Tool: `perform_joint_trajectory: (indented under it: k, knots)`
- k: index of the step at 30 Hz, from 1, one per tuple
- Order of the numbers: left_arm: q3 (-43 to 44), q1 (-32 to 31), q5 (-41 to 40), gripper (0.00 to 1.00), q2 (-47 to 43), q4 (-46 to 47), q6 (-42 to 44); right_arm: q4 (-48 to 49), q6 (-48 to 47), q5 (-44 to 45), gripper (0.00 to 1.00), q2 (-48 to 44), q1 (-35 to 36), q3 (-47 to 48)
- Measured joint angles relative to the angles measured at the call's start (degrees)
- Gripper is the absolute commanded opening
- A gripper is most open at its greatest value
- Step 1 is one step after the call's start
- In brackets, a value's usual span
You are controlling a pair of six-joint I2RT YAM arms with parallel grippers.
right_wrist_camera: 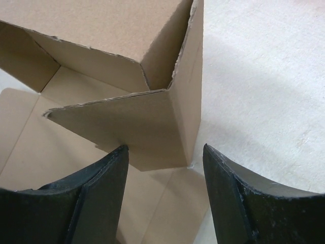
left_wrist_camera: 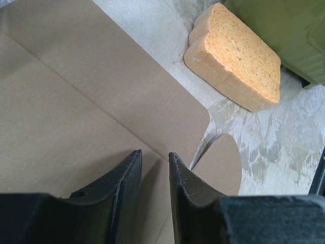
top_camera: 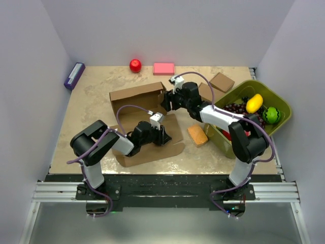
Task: Fold the paper box
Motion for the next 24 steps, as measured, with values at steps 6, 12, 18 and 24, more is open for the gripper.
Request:
perform_joint_trajectory:
  k: [6,12,18,24]
  knots:
    - [-0.09,0.02,0.17,0.33,0.11,0.28,0.02,2.8,0.02,2.82,0.61,1.62,1.22,0.02]
    - [-0.11,0.11,0.33,0.33,0.22,0.5,0.02,6.05,0.46,5.97,0.59,3.63,2.43,0.39]
    - [-0.15,0.26,0.5,0.32,0.37,0.7,0.02,7.98,0.68,8.09,0.59,4.85,2.6,1.25]
    - [-0.15,0.35,0.59,0.31,0.46,0.83,0.02,10.29,0.85,9.07,0.52,7.06,2.62,2.64]
